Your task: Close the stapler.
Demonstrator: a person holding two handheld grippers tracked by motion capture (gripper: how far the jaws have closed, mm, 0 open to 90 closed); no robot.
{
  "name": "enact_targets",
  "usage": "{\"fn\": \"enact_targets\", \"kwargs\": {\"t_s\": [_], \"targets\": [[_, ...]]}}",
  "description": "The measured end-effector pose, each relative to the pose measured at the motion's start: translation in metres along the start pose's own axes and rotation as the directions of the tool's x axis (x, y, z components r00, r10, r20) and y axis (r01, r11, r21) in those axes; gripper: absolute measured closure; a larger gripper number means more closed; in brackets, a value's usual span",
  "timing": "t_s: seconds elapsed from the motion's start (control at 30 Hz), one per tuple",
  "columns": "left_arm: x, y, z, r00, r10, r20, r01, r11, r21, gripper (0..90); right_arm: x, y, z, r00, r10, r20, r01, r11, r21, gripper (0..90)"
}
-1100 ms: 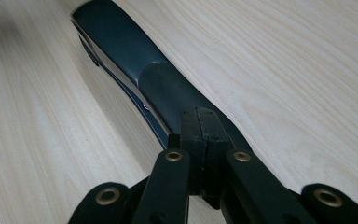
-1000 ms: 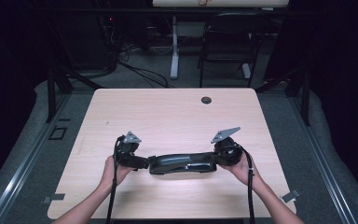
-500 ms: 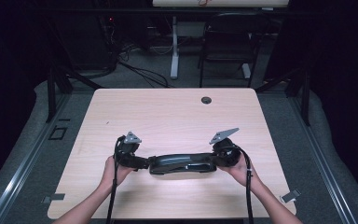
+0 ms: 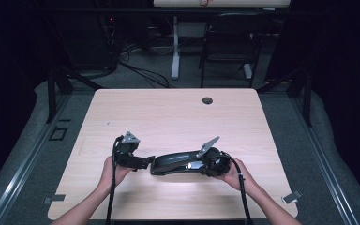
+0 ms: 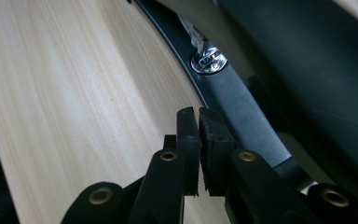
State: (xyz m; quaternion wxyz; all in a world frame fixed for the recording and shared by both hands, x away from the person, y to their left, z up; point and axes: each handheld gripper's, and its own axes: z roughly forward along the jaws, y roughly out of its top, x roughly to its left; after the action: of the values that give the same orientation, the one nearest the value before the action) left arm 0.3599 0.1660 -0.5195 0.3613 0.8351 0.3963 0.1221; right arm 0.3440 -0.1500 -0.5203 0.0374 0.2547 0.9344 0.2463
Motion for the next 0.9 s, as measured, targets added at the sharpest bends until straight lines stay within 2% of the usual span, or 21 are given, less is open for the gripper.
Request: {"fn": "enact_targets", "kwargs": {"t_s": [0.3, 0.4, 0.47, 0.63, 0.7, 0.8, 0.83, 0.9], "targets": [[0.0, 0.001, -0.003, 1.0, 0.001, -0.005, -0.001, 0.9999, -0.01, 13.5, 0.001, 0.0, -0.031, 0.9998, 0.017, 0.013, -0.015, 0.995, -0.103, 82.9], [0.002, 0.001, -0.004, 1.0, -0.001, -0.008, 0.001, 0.9999, -0.013, 13.5, 0.003, 0.001, -0.043, 0.9993, 0.021, 0.032, -0.016, 0.987, -0.157, 79.6], [0.003, 0.0, -0.005, 0.9999, -0.008, -0.009, 0.008, 0.9998, -0.016, 13.5, 0.005, 0.001, -0.051, 0.9987, 0.022, 0.045, -0.014, 0.985, -0.173, 77.2], [0.007, 0.0, -0.007, 0.9998, -0.013, -0.016, 0.012, 0.9996, -0.026, 13.3, 0.005, -0.01, -0.066, 0.9955, 0.068, 0.067, -0.05, 0.97, -0.237, 70.5], [0.007, 0.0, -0.008, 0.9998, -0.014, -0.016, 0.014, 0.9995, -0.029, 13.3, 0.003, -0.017, -0.071, 0.9931, 0.091, 0.074, -0.069, 0.963, -0.26, 66.9], [0.008, 0.0, -0.01, 0.9996, -0.02, -0.018, 0.02, 0.9992, -0.035, 13.2, 0.001, -0.025, -0.077, 0.9886, 0.118, 0.093, -0.089, 0.959, -0.268, 59.5], [0.009, 0.0, -0.01, 0.9995, -0.022, -0.02, 0.022, 0.9992, -0.034, 13.2, 0.0, -0.028, -0.079, 0.9873, 0.129, 0.093, -0.099, 0.957, -0.271, 55.5], [0.01, -0.001, -0.01, 0.9994, -0.025, -0.022, 0.024, 0.9991, -0.036, 13.1, 0.0, -0.033, -0.083, 0.9811, 0.151, 0.121, -0.111, 0.953, -0.283, 47.8]]}}
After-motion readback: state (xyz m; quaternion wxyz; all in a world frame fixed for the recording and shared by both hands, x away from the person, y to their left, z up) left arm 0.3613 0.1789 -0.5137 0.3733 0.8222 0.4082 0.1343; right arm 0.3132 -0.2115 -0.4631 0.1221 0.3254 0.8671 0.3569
